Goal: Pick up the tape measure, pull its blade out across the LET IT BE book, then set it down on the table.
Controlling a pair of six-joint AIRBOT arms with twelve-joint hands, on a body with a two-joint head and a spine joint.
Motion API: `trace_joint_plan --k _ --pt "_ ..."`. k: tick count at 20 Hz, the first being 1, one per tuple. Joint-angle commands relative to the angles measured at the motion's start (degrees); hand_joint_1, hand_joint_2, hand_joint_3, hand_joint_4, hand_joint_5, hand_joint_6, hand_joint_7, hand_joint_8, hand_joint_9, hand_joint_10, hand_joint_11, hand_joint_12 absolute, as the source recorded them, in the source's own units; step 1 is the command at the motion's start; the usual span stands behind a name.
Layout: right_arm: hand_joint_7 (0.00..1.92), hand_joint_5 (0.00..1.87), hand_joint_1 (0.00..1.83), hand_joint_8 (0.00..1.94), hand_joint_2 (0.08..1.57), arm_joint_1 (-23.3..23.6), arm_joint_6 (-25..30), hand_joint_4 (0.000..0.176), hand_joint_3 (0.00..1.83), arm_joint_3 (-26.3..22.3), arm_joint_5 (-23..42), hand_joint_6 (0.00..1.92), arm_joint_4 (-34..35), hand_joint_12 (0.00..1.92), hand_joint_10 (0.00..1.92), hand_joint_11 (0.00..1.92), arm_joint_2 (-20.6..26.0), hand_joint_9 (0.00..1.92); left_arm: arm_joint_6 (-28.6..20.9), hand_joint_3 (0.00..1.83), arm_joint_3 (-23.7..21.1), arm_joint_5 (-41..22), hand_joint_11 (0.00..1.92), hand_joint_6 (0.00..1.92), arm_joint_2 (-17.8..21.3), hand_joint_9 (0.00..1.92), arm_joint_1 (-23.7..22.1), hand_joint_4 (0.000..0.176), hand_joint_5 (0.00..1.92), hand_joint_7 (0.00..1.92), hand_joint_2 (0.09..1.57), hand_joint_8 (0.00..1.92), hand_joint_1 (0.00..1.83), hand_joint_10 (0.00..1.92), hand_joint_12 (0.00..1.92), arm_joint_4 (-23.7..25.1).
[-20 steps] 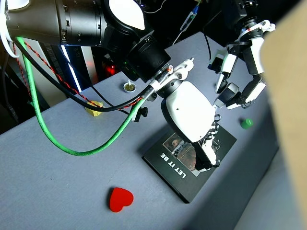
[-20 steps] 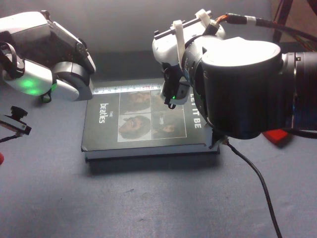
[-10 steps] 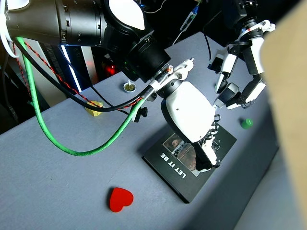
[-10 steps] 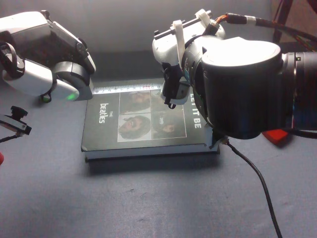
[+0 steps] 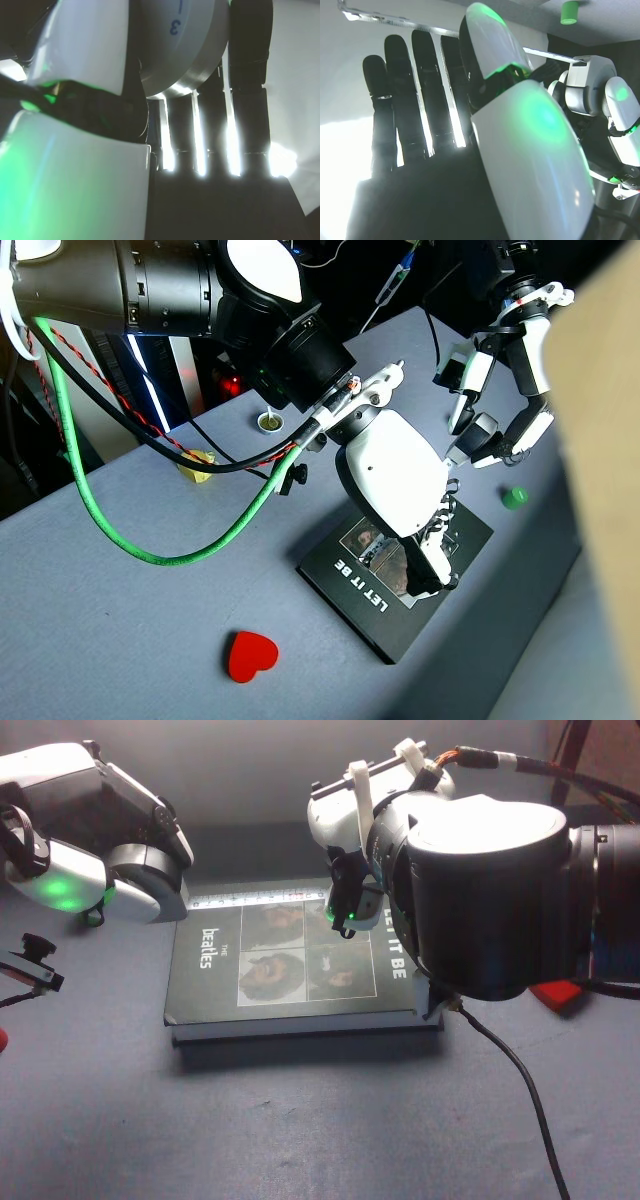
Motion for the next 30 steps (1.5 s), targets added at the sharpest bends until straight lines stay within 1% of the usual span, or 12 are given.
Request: trace_joint_plan --k 1,2,3,4,5,6,7,11,16,18,26,30 --pt "0.90 0.76 1.14 0.93 1.20 0.1 -0.3 0.000 0.00 -0.1 -0.4 0.97 -5.1 1.38 0.24 0.50 0.1 0.94 -0.7 0.00 0.3 -7.2 1.06 0.68 0.1 1.01 -0.4 0.000 0.99 1.10 1.08 0.78 1.39 1.17 0.94 -0.9" --pt "0.91 0.78 1.17 1.13 1.19 0.1 -0.3 0.000 0.00 -0.1 -0.4 1.16 -5.1 1.47 0.62 0.57 0.1 0.90 -0.7 0.00 0.4 -7.2 1.06 0.68 0.1 1.01 -0.4 0.000 1.00 1.10 1.08 0.79 1.39 1.17 0.94 -0.9" --pt "0.95 0.83 1.19 1.12 1.16 0.1 -0.3 0.000 0.00 -0.1 -0.4 1.15 -5.1 1.51 0.90 0.62 0.1 0.86 -0.7 0.00 0.4 -7.2 1.06 0.64 0.1 1.02 -0.4 0.000 1.03 1.10 1.07 0.78 1.39 1.16 0.94 -0.9" --pt "0.96 0.84 1.20 1.13 1.16 0.1 -0.3 0.000 0.00 -0.1 -0.4 1.14 -5.1 1.53 1.02 0.63 0.1 0.83 -0.7 0.00 0.4 -7.2 1.06 0.63 0.1 1.03 -0.3 0.000 1.03 1.11 1.07 0.77 1.39 1.15 0.94 -0.9" --pt "0.93 0.85 1.19 1.16 1.17 0.1 -0.3 0.005 0.00 -0.1 -0.4 1.14 -5.2 1.54 1.08 0.63 0.1 0.81 -0.7 0.00 0.4 -7.2 1.06 0.66 0.1 1.03 -0.3 0.000 1.01 1.11 1.07 0.77 1.39 1.16 0.94 -1.0" --pt "0.90 0.84 1.19 1.20 1.18 0.0 -0.3 0.006 0.00 -0.1 -0.3 1.15 -5.3 1.55 1.12 0.61 0.2 0.78 -0.7 0.00 0.4 -7.2 1.07 0.65 0.1 1.03 -0.3 0.000 1.02 1.11 1.07 0.76 1.39 1.15 0.94 -1.0" --pt "0.89 0.83 1.19 1.22 1.18 0.0 -0.3 0.000 0.00 -0.2 -0.3 1.15 -5.4 1.56 1.14 0.61 0.2 0.76 -0.7 0.00 0.4 -7.2 1.08 0.64 0.1 1.04 -0.3 0.000 1.03 1.11 1.06 0.75 1.39 1.14 0.94 -1.0" --pt "0.90 0.80 1.19 1.24 1.19 -0.2 -0.3 0.000 0.00 -0.4 -0.1 1.16 -5.9 1.59 1.14 0.55 0.4 0.72 -0.7 0.00 0.5 -7.2 1.05 0.69 0.1 1.01 -0.3 0.000 1.00 1.10 1.07 0.77 1.39 1.17 0.97 -1.0" --pt "0.90 0.80 1.19 1.25 1.19 -0.7 -0.3 0.000 0.00 -0.6 0.6 1.17 -7.2 1.59 1.14 0.56 1.9 0.73 -0.7 0.00 0.4 -7.2 1.05 0.70 0.1 1.01 -0.2 0.000 0.98 1.10 1.08 0.79 1.39 1.18 0.96 -1.0" --pt "0.91 0.77 1.20 1.24 1.19 -0.8 -0.3 0.000 0.00 -0.6 0.9 1.19 -7.5 1.58 1.14 0.58 2.7 0.74 -0.7 0.00 0.4 -7.2 1.06 0.76 0.1 1.02 -0.2 0.000 0.94 1.11 1.08 0.75 1.39 1.17 0.96 -1.0" --pt "0.93 0.73 1.20 1.21 1.20 -1.2 -1.1 0.000 0.00 -0.6 1.2 1.24 -7.6 1.59 1.13 0.56 4.7 0.73 -0.7 0.00 0.5 -7.8 1.05 0.73 0.1 1.03 0.0 0.000 0.97 1.11 1.07 0.75 1.39 1.16 0.94 -1.3" --pt "0.93 0.73 1.20 1.21 1.20 -1.3 -1.7 0.000 0.00 -0.7 1.3 1.25 -7.6 1.59 1.13 0.56 5.8 0.73 -0.8 0.00 0.5 -8.2 1.06 0.75 0.1 1.03 0.2 0.000 0.96 1.12 1.07 0.72 1.39 1.16 0.94 -1.4"
